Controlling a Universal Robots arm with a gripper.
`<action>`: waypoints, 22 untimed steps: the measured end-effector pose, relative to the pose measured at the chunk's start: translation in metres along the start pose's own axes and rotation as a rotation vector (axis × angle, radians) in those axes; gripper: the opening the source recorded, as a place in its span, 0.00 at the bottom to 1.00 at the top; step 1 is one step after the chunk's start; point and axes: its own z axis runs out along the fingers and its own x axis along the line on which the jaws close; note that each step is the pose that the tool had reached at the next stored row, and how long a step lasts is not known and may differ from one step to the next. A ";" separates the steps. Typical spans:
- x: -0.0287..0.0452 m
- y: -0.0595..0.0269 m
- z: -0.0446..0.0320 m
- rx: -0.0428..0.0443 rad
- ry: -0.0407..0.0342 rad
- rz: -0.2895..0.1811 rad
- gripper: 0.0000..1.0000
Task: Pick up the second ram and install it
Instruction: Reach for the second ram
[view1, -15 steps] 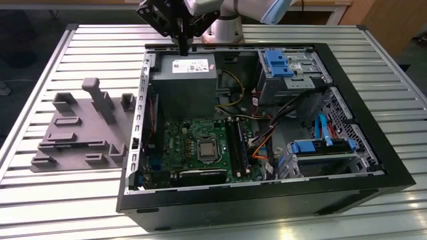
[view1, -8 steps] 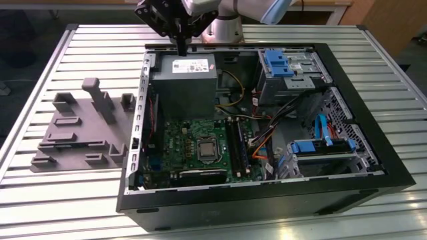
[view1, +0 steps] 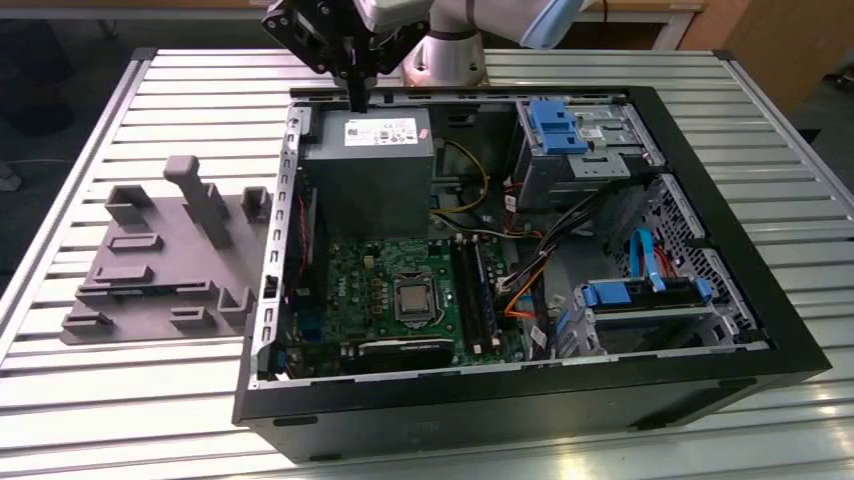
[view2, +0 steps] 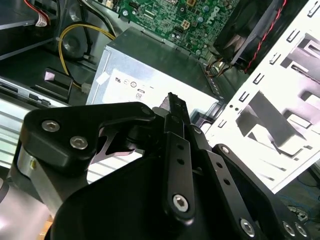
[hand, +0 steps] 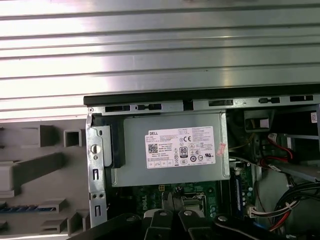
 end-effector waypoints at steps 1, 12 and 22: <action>0.0008 -0.0001 0.0000 0.0000 0.0000 0.000 0.11; 0.0110 -0.0008 -0.0002 0.0000 0.0000 0.000 0.11; 0.0265 -0.0020 -0.0005 -0.0001 -0.0001 0.000 0.11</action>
